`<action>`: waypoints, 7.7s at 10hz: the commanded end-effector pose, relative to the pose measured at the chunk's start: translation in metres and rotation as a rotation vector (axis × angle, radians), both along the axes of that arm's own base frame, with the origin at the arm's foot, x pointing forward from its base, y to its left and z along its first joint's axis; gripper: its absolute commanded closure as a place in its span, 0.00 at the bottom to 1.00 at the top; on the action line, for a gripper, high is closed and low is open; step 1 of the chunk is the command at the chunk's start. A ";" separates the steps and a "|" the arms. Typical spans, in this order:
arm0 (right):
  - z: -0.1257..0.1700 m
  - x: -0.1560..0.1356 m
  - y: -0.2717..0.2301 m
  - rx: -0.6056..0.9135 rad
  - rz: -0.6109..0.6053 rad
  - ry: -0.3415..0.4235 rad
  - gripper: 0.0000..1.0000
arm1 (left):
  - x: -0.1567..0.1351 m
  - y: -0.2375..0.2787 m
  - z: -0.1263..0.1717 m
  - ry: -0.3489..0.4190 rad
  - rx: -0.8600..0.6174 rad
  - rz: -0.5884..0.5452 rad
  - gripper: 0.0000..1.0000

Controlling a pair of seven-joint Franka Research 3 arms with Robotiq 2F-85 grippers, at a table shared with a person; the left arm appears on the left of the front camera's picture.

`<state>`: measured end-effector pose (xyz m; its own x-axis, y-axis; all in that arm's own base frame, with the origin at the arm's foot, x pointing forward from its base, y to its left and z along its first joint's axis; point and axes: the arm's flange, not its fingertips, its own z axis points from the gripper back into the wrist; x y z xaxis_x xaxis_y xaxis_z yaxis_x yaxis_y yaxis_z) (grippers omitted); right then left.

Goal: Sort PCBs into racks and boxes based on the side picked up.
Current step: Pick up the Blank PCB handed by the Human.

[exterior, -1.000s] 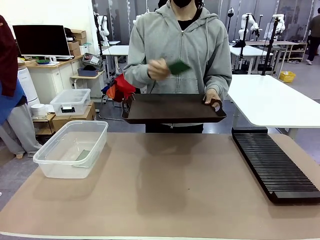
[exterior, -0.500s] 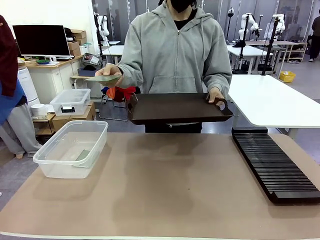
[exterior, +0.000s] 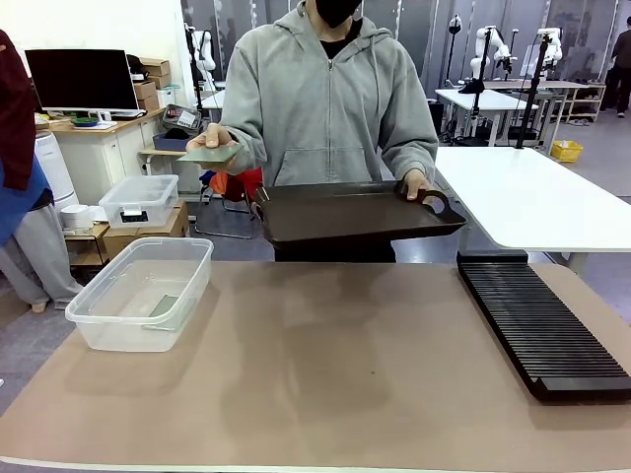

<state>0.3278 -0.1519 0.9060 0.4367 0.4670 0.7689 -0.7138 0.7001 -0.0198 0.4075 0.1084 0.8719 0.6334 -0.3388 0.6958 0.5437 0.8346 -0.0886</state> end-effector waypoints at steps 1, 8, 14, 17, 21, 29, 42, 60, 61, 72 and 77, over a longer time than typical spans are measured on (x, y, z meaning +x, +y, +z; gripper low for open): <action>-0.002 -0.002 0.002 0.011 0.017 0.001 0.00 | -0.003 0.000 -0.002 0.007 0.013 0.005 0.08; -0.002 -0.002 0.002 0.011 0.017 0.001 0.00 | -0.003 0.000 -0.002 0.007 0.013 0.005 0.08; -0.002 -0.002 0.002 0.011 0.017 0.001 0.00 | 0.001 -0.009 -0.011 0.074 -0.013 0.005 0.08; -0.002 -0.002 0.002 0.011 0.017 0.001 0.00 | 0.010 -0.024 -0.052 0.319 -0.173 0.034 0.08; -0.002 -0.002 0.002 0.011 0.017 0.001 0.00 | 0.008 -0.066 -0.130 0.560 -0.381 0.058 0.08; -0.002 -0.002 0.002 0.011 0.017 0.001 0.00 | 0.014 -0.073 -0.151 0.668 -0.383 0.038 0.08; -0.002 -0.002 0.002 0.011 0.017 0.001 0.00 | 0.062 -0.103 -0.277 0.733 -0.978 0.129 0.08; -0.002 -0.002 0.002 0.011 0.017 0.001 0.00 | 0.086 -0.170 -0.344 0.790 -1.009 -0.098 0.08; -0.002 -0.002 0.002 0.011 0.017 0.001 0.00 | 0.086 -0.174 -0.346 0.800 -1.009 -0.110 0.08; -0.002 -0.002 0.002 0.011 0.017 0.001 0.00 | 0.087 -0.190 -0.346 0.785 -0.967 -0.207 0.96; -0.002 -0.002 0.002 0.011 0.017 0.001 0.00 | 0.086 -0.187 -0.348 0.808 -0.953 -0.226 1.00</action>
